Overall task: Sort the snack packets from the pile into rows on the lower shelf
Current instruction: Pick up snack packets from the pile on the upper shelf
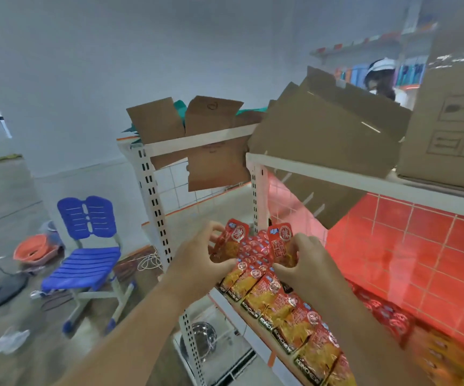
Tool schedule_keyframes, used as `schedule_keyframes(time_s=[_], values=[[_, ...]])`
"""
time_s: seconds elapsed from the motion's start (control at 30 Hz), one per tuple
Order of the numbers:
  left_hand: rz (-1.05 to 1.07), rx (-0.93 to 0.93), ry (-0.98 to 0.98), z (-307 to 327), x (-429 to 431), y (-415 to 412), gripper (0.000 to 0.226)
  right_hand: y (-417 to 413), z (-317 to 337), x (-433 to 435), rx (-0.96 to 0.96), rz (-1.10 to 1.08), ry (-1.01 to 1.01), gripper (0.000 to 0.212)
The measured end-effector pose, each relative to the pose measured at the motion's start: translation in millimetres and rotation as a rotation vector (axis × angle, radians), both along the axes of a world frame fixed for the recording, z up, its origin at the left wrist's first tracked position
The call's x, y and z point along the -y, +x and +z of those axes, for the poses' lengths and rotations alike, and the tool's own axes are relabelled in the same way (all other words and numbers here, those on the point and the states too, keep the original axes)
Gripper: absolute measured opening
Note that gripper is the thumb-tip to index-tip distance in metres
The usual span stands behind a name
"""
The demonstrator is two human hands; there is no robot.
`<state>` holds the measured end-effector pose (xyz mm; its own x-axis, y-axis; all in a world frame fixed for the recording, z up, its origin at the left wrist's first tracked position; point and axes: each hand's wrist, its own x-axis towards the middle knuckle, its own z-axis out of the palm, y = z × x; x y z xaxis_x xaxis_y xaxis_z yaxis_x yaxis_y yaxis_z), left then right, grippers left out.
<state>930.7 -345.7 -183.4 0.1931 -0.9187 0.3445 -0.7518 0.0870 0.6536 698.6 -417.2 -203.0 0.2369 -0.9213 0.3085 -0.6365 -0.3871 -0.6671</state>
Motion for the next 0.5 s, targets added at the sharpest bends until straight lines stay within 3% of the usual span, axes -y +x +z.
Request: schedule_keyframes(time_s=[0.5], values=[[-0.15,0.122,0.25,-115.4,132.1,32.8,0.093,60.9,-98.8,58.8,-0.125,-0.173,0.288,0.039]])
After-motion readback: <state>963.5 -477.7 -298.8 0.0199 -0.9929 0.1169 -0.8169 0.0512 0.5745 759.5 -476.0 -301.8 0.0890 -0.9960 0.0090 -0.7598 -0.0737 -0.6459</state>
